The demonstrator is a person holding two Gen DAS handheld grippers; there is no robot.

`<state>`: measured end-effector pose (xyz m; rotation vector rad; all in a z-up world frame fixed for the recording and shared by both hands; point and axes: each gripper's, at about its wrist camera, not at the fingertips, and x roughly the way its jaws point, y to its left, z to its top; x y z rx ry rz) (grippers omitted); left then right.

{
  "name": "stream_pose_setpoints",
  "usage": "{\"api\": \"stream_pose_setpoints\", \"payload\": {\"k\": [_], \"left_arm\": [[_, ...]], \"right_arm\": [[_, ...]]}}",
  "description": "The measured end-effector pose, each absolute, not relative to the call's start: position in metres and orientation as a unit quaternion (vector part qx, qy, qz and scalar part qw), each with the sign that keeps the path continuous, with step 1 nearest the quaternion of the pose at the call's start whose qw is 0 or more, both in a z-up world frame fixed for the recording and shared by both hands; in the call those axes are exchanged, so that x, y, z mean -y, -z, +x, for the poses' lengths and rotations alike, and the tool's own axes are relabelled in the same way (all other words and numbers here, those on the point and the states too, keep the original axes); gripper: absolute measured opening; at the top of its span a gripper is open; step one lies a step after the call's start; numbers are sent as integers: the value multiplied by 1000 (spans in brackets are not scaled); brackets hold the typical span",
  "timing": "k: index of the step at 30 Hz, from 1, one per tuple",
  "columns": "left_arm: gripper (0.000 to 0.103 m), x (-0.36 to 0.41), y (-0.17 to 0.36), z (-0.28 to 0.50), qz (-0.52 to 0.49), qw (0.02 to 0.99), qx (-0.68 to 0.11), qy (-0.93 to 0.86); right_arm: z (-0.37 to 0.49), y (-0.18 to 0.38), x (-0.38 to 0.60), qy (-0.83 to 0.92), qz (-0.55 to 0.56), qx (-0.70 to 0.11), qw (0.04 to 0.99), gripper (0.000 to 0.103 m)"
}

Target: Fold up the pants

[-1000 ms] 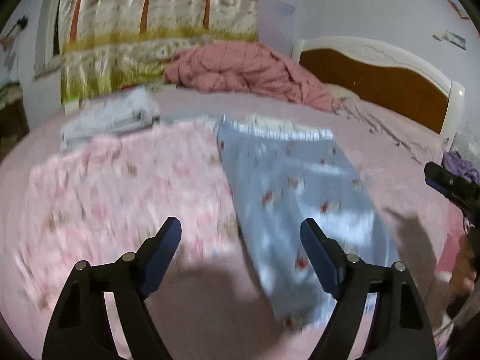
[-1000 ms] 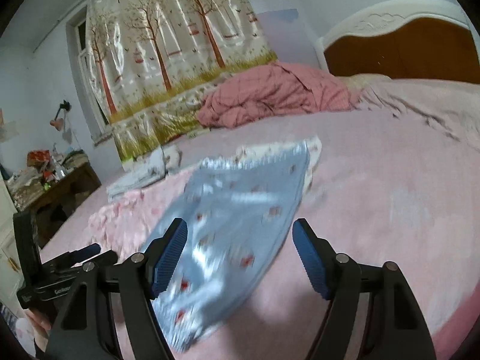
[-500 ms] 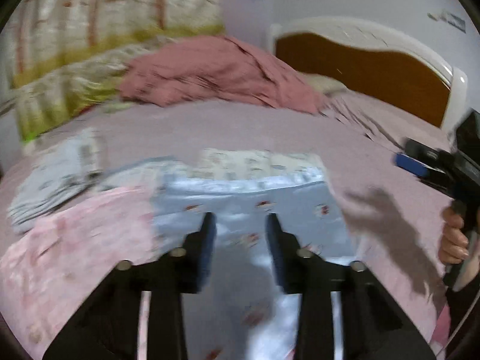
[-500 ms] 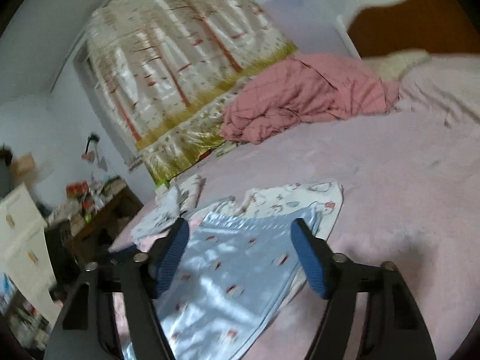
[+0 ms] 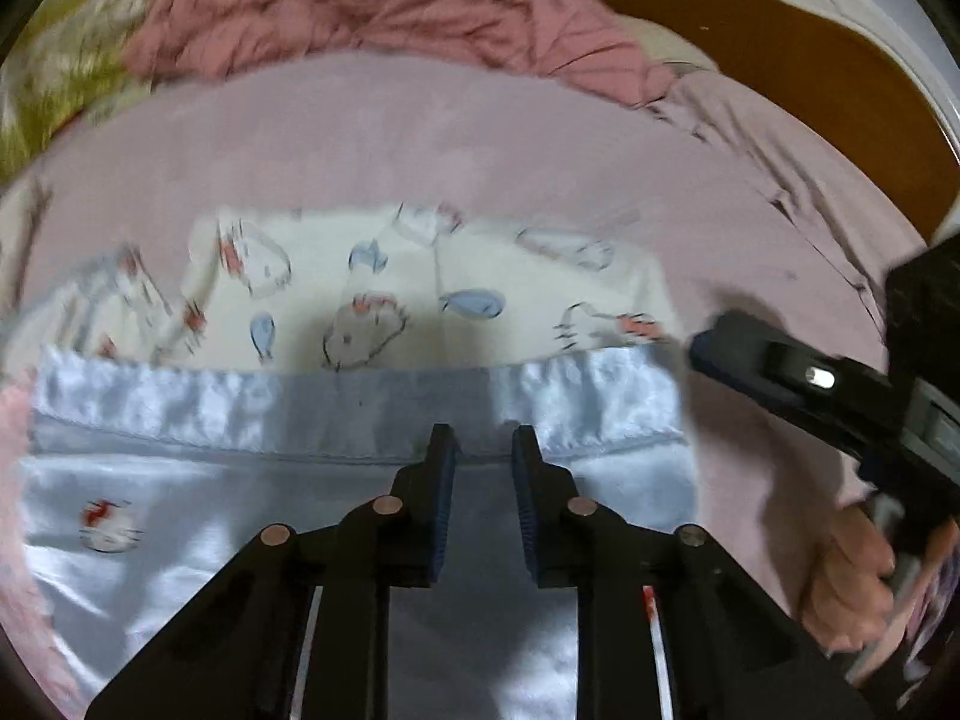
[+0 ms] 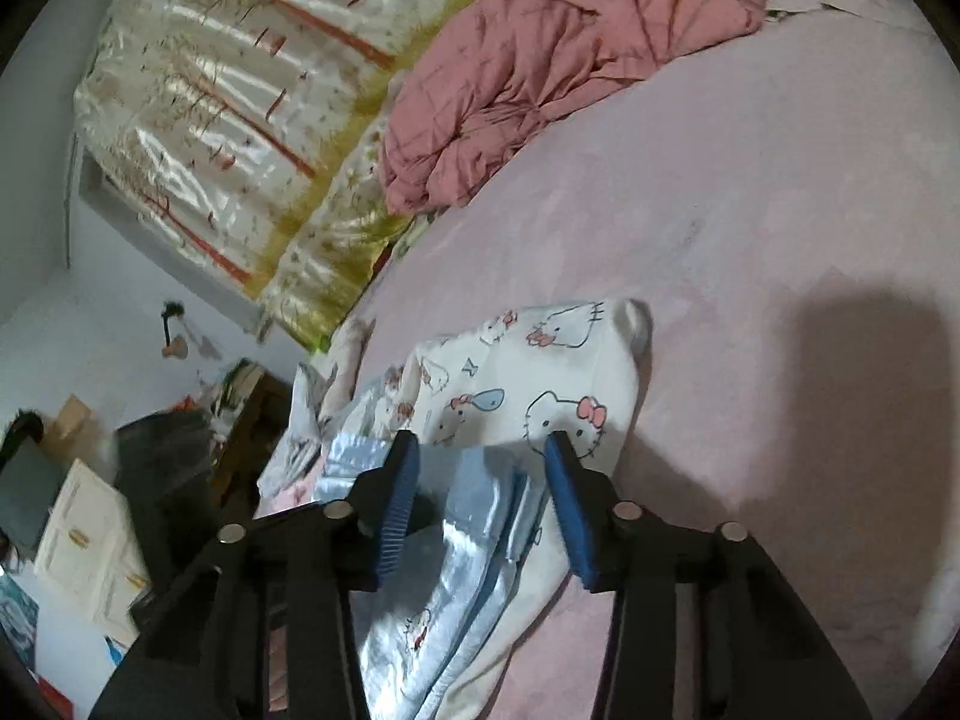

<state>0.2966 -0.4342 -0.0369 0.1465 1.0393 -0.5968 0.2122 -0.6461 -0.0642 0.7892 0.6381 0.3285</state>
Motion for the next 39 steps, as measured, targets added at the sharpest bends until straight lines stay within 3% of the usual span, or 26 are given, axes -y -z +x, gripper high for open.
{"api": "stream_pose_setpoints", "payload": {"k": [7, 18, 19, 23, 24, 26, 28, 34, 39], "left_arm": [[17, 435, 42, 282, 111, 835, -463, 274], [17, 433, 46, 292, 86, 831, -465, 293], [17, 434, 46, 291, 89, 832, -462, 293], [17, 430, 40, 292, 84, 827, -463, 307], [17, 425, 36, 293, 75, 822, -466, 318], [20, 411, 26, 294, 65, 815, -464, 342], [34, 394, 12, 295, 66, 825, -451, 335], [63, 310, -28, 311, 61, 868, -410, 272], [62, 240, -21, 340, -6, 878, -440, 190]], "right_arm": [[224, 76, 632, -142, 350, -349, 857, 41], [232, 79, 626, -160, 339, -367, 852, 44], [235, 79, 624, -161, 335, -371, 851, 42], [236, 79, 620, -170, 336, -373, 848, 12], [233, 77, 619, -167, 332, -367, 853, 9], [229, 73, 619, -166, 325, -354, 861, 8], [225, 69, 616, -161, 311, -349, 869, 7], [214, 55, 605, -153, 272, -325, 893, 6], [204, 44, 602, -158, 256, -298, 906, 6]]}}
